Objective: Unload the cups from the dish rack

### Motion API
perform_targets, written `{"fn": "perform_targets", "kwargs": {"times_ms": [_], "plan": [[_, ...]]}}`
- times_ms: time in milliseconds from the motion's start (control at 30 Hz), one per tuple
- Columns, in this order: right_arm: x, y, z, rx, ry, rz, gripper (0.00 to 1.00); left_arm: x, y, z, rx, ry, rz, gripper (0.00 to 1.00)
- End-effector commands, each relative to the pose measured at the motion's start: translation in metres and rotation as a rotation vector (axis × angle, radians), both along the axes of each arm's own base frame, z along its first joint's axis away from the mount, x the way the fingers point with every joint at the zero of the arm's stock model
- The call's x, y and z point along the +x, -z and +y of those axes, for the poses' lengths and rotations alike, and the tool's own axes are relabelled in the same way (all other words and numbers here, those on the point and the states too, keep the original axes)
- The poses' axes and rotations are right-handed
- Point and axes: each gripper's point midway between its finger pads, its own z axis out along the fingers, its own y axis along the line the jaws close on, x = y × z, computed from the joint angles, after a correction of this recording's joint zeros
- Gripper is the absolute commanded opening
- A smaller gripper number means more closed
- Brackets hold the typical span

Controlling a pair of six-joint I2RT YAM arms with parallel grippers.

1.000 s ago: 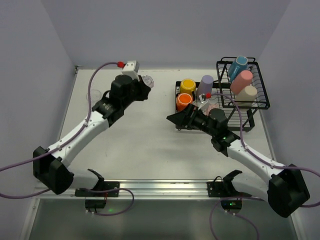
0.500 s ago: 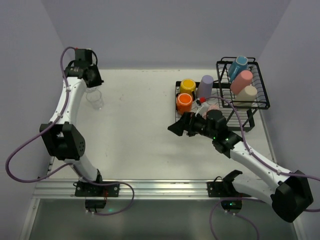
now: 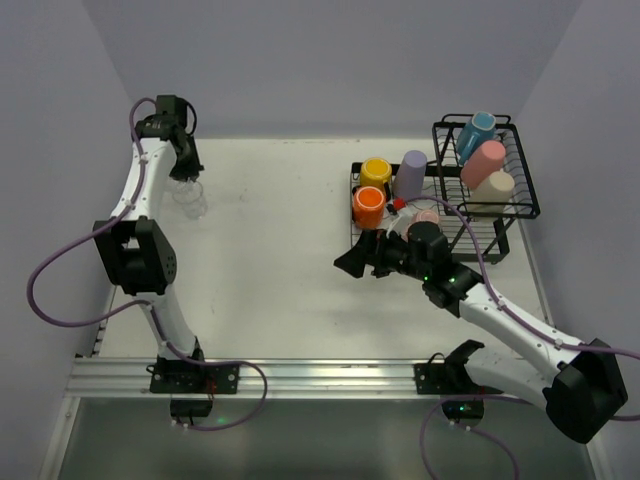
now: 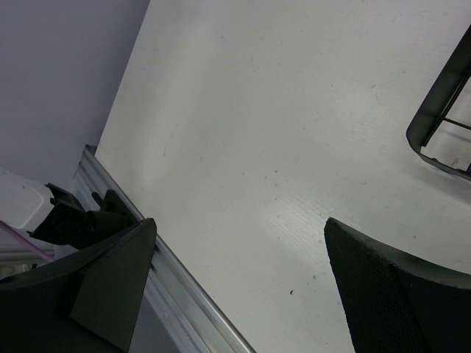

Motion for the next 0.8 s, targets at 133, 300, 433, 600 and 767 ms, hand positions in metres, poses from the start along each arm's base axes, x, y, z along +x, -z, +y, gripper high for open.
{"fn": "perform_targets", "kwargs": {"times_ms": [133,300,433,600,767], "plan": [[0.010,-0.016,0.004,-0.004,0.011,-0.046,0.99,-0.007,-0.004,0.003,0.022,0.055,0.037,0.00],[0.011,-0.015,0.003,-0.009,0.020,-0.051,0.99,-0.005,0.012,-0.001,-0.001,0.069,0.074,0.01],[0.012,-0.013,0.003,-0.015,0.025,-0.050,0.99,-0.004,0.020,-0.001,-0.006,0.071,0.092,0.03],[0.012,-0.012,0.004,-0.019,0.021,-0.047,0.99,-0.002,0.026,-0.001,-0.005,0.073,0.106,0.08],[0.012,-0.013,0.003,-0.020,0.029,-0.054,0.99,0.001,0.032,0.001,0.000,0.068,0.119,0.13]]}}
